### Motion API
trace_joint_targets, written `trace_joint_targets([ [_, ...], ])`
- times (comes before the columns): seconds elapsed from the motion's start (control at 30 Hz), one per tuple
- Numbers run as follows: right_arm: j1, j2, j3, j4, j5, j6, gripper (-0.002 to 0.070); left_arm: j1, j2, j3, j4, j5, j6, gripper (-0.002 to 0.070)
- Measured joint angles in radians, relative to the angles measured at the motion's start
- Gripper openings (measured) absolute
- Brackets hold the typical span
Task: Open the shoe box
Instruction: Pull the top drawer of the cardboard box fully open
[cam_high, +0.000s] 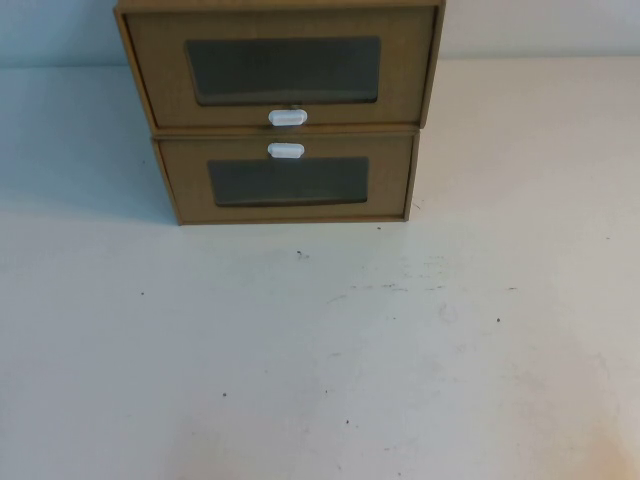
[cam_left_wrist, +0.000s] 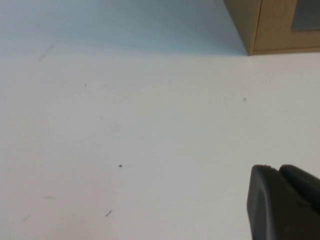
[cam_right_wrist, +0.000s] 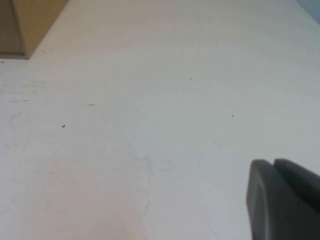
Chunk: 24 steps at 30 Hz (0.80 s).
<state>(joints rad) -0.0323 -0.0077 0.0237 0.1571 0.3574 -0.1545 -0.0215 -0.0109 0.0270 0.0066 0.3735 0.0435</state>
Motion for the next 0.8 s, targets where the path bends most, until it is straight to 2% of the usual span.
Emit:
trace_joint_targets([
  [0.33, 0.0, 0.0, 0.0, 0.0, 0.0, 0.0, -0.0014, 0.0, 0.0, 0.0, -0.367, -0.181, -0.159, -0.0005],
  [0.67, 0.0, 0.0, 0.0, 0.0, 0.0, 0.0, -0.0013, 0.0, 0.0, 0.0, -0.408, -0.263, -0.153, -0.0005],
  [0.8, 0.0, 0.0, 0.0, 0.0, 0.0, 0.0, -0.0013, 0.0, 0.002, -0.054, -0.426, -0.177, -0.153, -0.0005],
])
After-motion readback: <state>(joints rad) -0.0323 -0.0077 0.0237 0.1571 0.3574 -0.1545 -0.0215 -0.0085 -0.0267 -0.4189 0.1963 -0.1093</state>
